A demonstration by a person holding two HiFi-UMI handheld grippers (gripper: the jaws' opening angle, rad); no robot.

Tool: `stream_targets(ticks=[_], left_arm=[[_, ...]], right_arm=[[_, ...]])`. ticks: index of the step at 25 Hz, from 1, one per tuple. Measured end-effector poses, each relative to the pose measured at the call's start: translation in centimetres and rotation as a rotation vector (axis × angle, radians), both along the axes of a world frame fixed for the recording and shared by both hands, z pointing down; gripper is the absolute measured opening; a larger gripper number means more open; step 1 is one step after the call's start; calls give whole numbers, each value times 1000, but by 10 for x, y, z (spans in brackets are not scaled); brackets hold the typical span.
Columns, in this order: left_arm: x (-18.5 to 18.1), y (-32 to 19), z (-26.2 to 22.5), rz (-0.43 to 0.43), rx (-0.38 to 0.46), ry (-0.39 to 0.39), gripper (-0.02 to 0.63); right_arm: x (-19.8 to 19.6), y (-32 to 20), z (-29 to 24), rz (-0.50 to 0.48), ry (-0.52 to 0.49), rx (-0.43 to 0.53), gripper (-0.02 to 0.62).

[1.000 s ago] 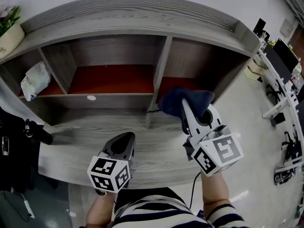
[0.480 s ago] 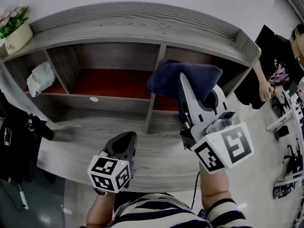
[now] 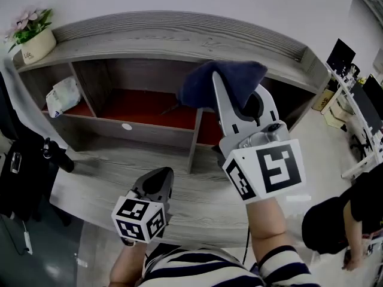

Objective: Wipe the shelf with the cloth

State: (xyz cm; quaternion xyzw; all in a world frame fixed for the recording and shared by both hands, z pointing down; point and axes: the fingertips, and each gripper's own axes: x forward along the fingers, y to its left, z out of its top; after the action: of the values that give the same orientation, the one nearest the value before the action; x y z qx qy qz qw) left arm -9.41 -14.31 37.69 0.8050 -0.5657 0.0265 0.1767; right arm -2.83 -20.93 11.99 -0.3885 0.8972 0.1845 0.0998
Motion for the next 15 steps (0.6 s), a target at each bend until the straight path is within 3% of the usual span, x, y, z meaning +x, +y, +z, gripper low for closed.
stream_targets(ticks=[15], left_arm=[[-13, 0, 6, -57, -16, 0, 17]], right_arm=[[-13, -18, 48, 19, 77, -48, 44]])
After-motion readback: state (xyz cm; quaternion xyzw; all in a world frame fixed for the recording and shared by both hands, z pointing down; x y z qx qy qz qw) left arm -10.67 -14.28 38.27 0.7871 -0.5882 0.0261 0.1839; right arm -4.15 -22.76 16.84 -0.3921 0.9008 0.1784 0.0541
